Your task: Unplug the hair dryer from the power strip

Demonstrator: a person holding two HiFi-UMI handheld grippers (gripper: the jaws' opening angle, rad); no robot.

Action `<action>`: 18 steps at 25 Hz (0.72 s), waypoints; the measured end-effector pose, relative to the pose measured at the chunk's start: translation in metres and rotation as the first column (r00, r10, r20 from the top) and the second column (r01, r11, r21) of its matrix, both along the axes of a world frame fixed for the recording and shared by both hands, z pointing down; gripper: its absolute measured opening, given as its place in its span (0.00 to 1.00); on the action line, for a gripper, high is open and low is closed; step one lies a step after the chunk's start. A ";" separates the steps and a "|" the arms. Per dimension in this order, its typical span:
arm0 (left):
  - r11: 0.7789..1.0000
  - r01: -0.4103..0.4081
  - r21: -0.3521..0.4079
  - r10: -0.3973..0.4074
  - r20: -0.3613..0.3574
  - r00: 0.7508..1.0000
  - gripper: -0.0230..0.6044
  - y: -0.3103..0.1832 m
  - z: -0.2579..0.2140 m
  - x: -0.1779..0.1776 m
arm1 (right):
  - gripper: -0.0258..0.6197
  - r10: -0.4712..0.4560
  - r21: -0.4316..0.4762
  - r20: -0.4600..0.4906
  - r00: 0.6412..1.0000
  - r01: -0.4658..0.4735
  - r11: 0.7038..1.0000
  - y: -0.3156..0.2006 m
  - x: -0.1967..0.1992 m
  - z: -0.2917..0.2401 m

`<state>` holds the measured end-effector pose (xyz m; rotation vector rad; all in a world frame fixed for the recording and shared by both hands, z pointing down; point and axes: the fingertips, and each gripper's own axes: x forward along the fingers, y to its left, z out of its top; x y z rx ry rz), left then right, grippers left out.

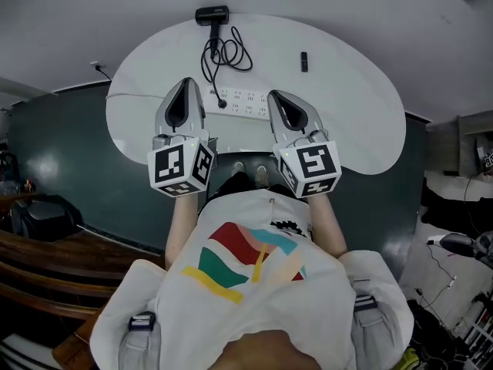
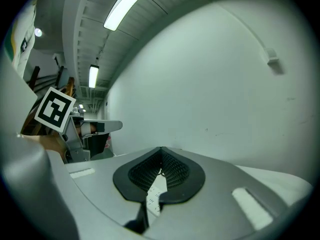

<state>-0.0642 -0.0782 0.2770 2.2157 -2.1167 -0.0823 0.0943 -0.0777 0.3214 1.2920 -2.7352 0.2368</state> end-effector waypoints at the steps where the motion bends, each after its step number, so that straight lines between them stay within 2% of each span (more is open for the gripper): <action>1: 1.000 -0.005 -0.007 0.005 0.003 1.000 0.04 -0.005 0.002 0.000 | 0.06 0.004 -0.001 -0.001 1.000 -0.004 1.000 -0.005 0.000 0.000; 8: 0.999 -0.050 -0.012 0.051 0.019 0.999 0.04 -0.038 0.004 0.000 | 0.06 0.043 0.012 0.000 0.999 -0.043 0.999 -0.031 -0.005 -0.005; 18: 0.995 -0.101 0.010 0.101 0.006 0.995 0.04 -0.065 0.003 -0.001 | 0.06 0.060 0.036 -0.089 0.994 -0.057 0.998 -0.058 -0.016 0.004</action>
